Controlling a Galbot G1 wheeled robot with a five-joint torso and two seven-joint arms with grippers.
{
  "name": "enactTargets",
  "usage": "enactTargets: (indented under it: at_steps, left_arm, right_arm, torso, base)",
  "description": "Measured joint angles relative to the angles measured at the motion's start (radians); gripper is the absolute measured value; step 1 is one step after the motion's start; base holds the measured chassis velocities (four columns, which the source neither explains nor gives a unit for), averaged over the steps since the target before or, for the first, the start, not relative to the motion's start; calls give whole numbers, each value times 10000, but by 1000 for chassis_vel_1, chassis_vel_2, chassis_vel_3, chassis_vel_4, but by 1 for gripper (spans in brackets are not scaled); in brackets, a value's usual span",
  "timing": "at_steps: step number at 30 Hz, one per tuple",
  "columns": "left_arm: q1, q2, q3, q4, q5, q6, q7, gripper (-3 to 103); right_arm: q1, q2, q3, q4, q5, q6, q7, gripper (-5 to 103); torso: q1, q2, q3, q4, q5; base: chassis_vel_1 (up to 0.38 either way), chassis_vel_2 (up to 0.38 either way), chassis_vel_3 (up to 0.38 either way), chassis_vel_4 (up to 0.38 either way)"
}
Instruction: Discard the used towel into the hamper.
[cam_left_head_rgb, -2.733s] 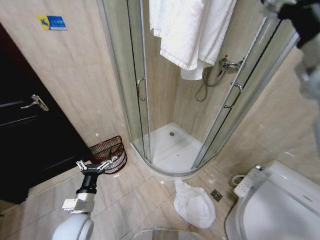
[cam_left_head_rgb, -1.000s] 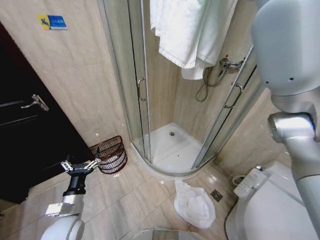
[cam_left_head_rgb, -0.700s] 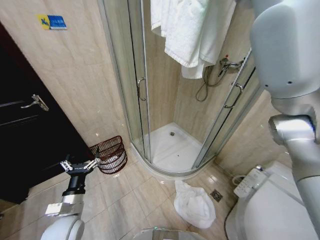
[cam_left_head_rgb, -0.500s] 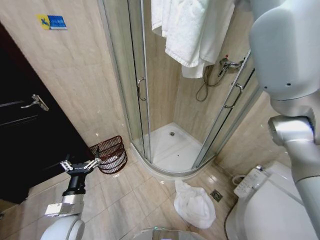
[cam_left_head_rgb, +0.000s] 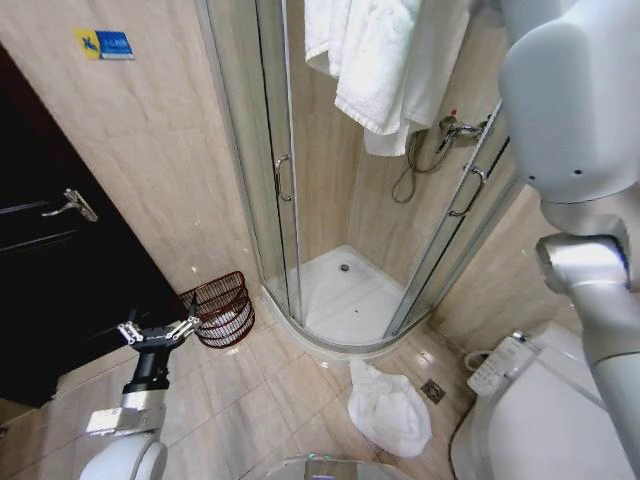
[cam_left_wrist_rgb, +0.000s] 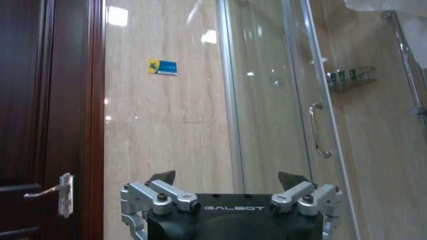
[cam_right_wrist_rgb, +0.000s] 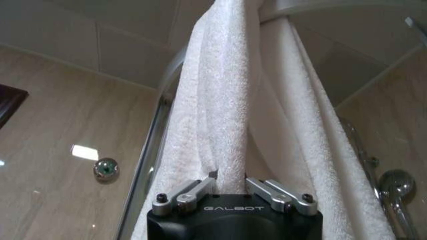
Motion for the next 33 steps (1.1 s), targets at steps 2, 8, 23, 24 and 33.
enactTargets:
  at_steps: [2, 8, 23, 24, 33]
  left_arm:
    - [33, -22, -15, -6, 10, -38, 24, 100]
    - [55, -63, 66, -26, 147, -62, 42, 100]
    - [94, -328, 540, 30, 742, -107, 23, 100]
    - [94, -328, 540, 30, 742, -107, 23, 100]
    - [351, -581, 697, -32, 1070, -400, 9, 100]
  right_arm:
    - [-210, -182, 9, 289, 137, 0, 46, 5]
    - [-1067, -796, 145, 1175, 465, -30, 145, 5]
    - [-3918, -2534, 853, 3465, 1184, -58, 240, 5]
    - [-3918, -2534, 853, 3465, 1184, -58, 240, 5]
    - [-7060, -3911, 1929, 5081, 1245, 34, 174, 5]
  torso:
    - [0, 0, 0, 0, -1]
    - [0, 0, -1, 0, 0]
    - [0, 0, -1, 0, 2]
    - [0, 0, -1, 0, 2]
    - [-1, 0, 0, -1, 3]
  base:
    - [0, 0, 0, 0]
    - [0, 0, 0, 0]
    - [0, 0, 0, 0]
    - [0, 0, 0, 0]
    - [0, 0, 0, 0]
